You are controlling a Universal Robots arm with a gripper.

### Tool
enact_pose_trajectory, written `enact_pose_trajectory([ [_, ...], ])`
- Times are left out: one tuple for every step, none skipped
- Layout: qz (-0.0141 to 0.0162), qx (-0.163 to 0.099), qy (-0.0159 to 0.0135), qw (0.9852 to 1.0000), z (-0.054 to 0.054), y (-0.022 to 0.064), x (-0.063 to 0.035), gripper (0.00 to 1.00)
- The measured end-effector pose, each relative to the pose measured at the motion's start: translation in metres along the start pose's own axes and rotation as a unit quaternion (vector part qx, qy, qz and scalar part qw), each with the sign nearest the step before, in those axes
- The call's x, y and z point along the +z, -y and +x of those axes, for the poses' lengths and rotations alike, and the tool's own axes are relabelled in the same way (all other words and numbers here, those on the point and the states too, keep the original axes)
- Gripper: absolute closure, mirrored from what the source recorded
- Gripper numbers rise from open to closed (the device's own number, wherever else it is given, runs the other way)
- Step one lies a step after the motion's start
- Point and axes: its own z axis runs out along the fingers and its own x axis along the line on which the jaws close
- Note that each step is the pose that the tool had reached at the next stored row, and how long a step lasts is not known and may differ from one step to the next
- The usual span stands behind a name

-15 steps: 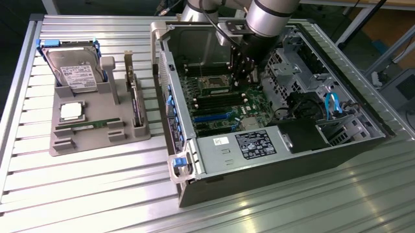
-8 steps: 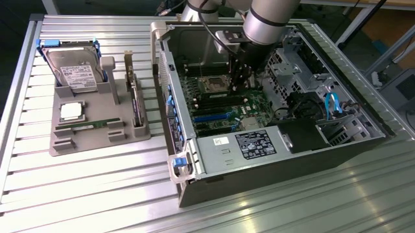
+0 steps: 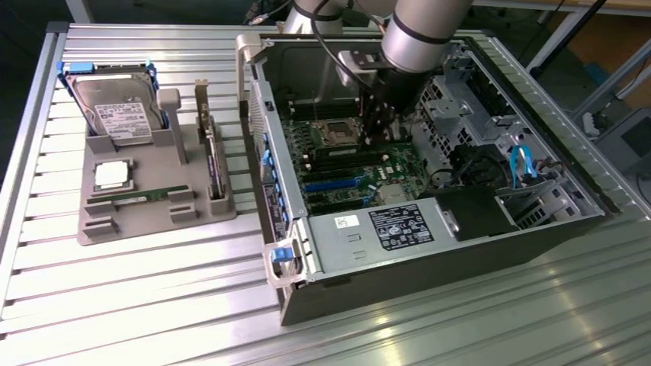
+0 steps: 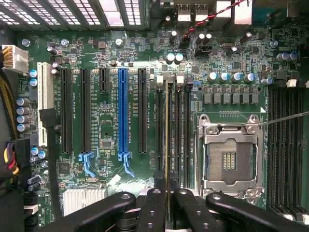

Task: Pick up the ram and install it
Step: 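Insert the ram into the slot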

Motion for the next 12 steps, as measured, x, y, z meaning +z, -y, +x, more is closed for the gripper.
enact_pose_trajectory([
  [0.0,0.0,0.0,1.0,0.0009,0.0,0.0,0.87],
  [0.0,0.0,0.0,1.0,0.0016,0.0,0.0,0.87],
  [0.0,0.0,0.0,1.0,0.002,0.0,0.0,0.87],
  [0.0,0.0,0.0,1.0,0.0022,0.0,0.0,0.87],
  [0.0,0.0,0.0,1.0,0.0022,0.0,0.0,0.87],
  [0.0,0.0,0.0,1.0,0.0022,0.0,0.0,0.87],
  [0.0,0.0,0.0,1.0,0.0023,0.0,0.0002,0.87],
  [0.0,0.0,0.0,1.0,0.0023,0.0001,0.0016,0.87],
  [0.0,0.0,0.0,1.0,0.0023,0.0001,0.0031,0.87],
  [0.0,0.0,0.0,1.0,0.0023,0.0002,0.0047,0.87],
  [0.0,0.0,0.0,1.0,0.0023,0.0002,0.0061,0.87],
  [0.0,0.0,-0.0001,1.0,0.0024,0.0002,0.0066,0.87],
])
